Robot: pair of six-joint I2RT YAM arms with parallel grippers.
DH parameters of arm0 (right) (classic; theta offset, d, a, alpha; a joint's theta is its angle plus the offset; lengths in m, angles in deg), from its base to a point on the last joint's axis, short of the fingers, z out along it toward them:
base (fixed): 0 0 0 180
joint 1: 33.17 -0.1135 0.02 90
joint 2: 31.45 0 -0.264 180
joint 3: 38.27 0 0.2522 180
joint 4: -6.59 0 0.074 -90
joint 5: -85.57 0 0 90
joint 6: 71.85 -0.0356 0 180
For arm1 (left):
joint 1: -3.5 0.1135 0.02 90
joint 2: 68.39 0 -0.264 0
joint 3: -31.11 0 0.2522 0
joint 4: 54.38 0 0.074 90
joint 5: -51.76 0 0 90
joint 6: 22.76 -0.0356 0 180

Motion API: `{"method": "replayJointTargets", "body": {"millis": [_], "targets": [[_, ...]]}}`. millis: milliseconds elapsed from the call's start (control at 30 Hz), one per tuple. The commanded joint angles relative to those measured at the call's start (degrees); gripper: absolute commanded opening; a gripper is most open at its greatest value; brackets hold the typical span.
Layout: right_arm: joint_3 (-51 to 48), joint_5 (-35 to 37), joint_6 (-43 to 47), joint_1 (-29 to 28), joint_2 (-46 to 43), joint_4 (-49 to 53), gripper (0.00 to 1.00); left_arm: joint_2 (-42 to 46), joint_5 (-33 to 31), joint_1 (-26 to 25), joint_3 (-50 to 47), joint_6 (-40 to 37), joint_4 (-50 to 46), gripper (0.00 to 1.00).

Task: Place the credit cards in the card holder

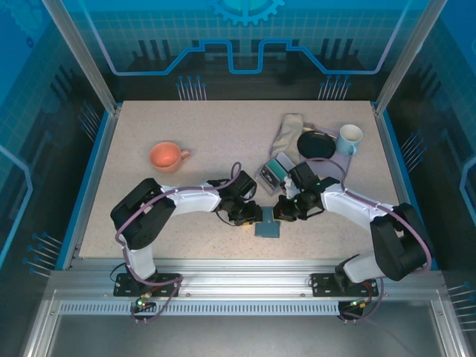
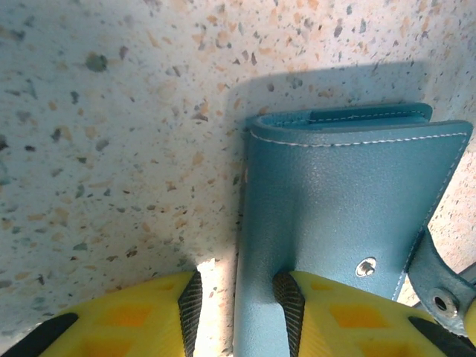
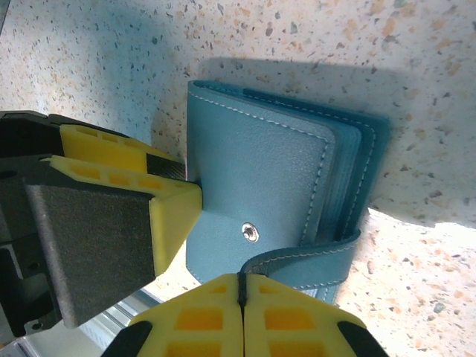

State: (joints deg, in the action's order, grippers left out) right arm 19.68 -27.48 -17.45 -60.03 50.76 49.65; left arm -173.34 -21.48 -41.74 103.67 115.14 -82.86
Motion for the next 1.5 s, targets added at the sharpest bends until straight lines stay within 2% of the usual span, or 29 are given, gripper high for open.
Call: {"method": "replayJointTargets", "body": {"millis": [0,533,967,1467], "targets": [[1.86,-1.39,-0.7,-1.39,1.48,-0.28,0.05,-2.73,1.43,-1.35,0.4,0.22,2.42,0.37],[3.17,1.18,-2.37,-3.83,7.86,-1.97,0.0,-2.89,1.89,-1.49,0.34,0.26,2.77,0.37],[3.12,3.49,-4.05,-3.69,6.36,-2.26,0.0,-3.0,2.07,-1.44,0.17,0.18,2.84,0.35],[3.49,2.68,-5.2,-3.82,7.12,-4.25,0.0,-2.9,2.23,-1.51,-0.18,0.13,2.94,0.33]]}}
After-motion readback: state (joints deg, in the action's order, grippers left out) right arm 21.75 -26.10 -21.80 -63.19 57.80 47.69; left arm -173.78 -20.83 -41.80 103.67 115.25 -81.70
